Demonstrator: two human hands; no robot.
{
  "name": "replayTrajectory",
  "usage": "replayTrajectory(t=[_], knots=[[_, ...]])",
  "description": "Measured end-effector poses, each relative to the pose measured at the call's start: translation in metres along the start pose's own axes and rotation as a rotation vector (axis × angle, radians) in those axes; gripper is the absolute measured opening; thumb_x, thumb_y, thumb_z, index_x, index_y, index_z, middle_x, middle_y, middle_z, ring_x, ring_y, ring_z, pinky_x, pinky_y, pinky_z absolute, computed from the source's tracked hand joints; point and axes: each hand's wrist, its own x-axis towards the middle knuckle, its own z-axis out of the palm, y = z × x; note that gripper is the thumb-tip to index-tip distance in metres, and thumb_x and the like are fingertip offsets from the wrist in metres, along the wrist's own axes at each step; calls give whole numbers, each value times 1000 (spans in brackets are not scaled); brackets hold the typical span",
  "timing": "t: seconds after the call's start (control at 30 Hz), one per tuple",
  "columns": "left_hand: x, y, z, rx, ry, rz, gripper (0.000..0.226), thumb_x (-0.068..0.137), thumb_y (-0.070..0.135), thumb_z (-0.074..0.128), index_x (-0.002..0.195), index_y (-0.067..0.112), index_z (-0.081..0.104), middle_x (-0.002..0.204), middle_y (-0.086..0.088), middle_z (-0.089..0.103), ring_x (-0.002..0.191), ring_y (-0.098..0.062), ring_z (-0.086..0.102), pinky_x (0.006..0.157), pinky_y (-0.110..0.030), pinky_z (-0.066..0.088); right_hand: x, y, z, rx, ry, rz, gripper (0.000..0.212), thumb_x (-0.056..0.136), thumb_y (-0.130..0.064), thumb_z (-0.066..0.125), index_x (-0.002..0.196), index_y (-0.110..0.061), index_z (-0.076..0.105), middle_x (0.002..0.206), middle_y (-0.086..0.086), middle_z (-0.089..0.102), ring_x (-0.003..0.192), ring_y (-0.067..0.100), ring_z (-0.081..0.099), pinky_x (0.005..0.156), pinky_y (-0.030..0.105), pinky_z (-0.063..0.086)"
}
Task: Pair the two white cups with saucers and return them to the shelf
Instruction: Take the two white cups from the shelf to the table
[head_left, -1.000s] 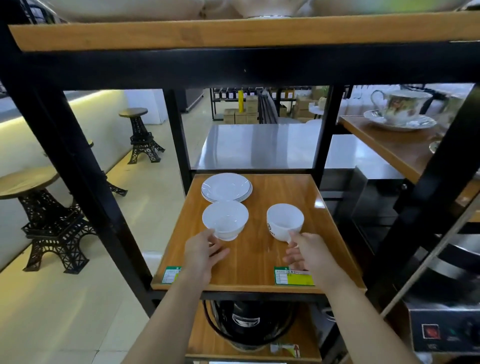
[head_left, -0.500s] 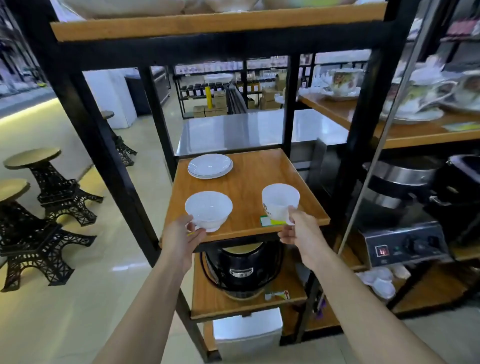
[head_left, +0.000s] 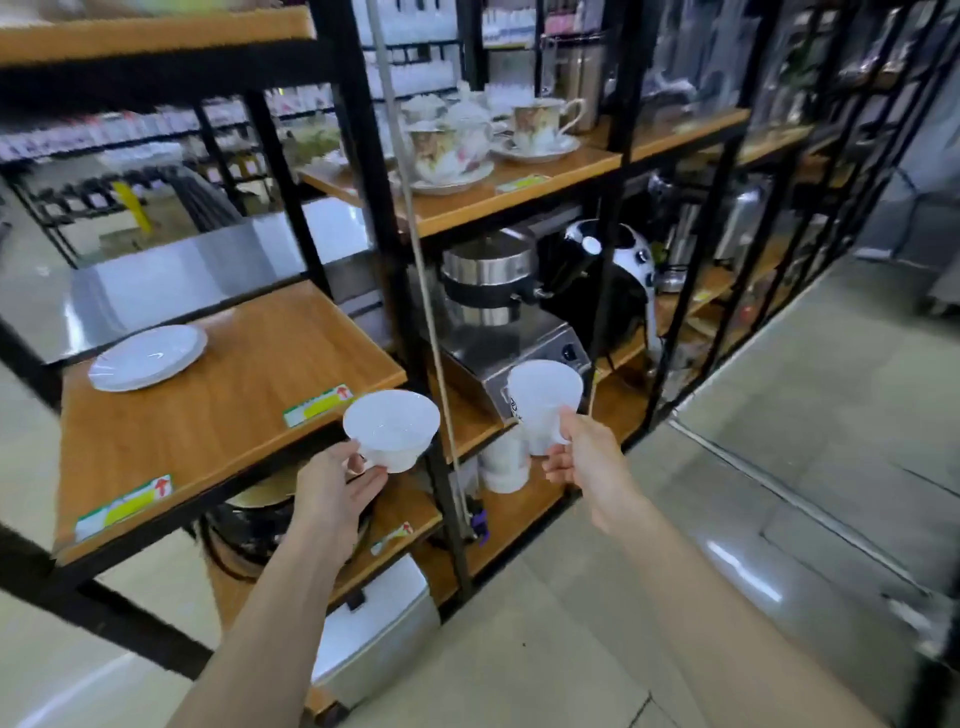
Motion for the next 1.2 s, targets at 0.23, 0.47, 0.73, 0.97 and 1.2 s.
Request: replayTrajectory(t=[0.23, 0.47, 0.73, 0.97, 1.2], knots=[[-57, -72, 168, 179, -317, -111, 26, 92, 9, 50, 116, -1, 53, 119, -17, 53, 111, -30, 56, 97, -38, 47, -34, -10, -184, 70, 347, -52, 22, 97, -28, 39, 93, -10, 51, 60, 5, 43, 49, 17, 42, 45, 24, 38], [-164, -184, 335, 276, -620, -214, 28, 93, 11, 48, 67, 6, 41, 85, -9, 51, 100, -30, 56, 96, -38, 45, -95, -7, -385, 95, 659, -63, 23, 96, -23, 39, 83, -9, 53, 60, 4, 42, 49, 16, 39, 50, 26, 36], [-290, -297, 460, 407, -869, -355, 29, 92, 8, 46, 63, 9, 42, 92, -11, 51, 100, -33, 54, 89, -39, 46, -146, 31, -563, 167, 977, -6, 23, 93, -27, 43, 75, -19, 54, 65, 2, 45, 54, 17, 41, 52, 30, 38], [-338, -363, 533, 530, -965, -431, 18, 92, 17, 53, 99, 1, 56, 105, -14, 54, 103, -37, 58, 90, -40, 48, -161, 54, -650, 239, 1126, 57, 25, 89, -23, 45, 66, -14, 50, 62, 9, 46, 49, 21, 42, 47, 27, 36], [-348, -406, 612, 619, -988, -486, 31, 91, 12, 54, 120, 1, 51, 122, -20, 51, 106, -35, 58, 92, -42, 49, -137, 56, -714, 359, 1212, 107, 24, 89, -20, 44, 66, -12, 44, 64, 11, 48, 47, 21, 45, 40, 21, 38]])
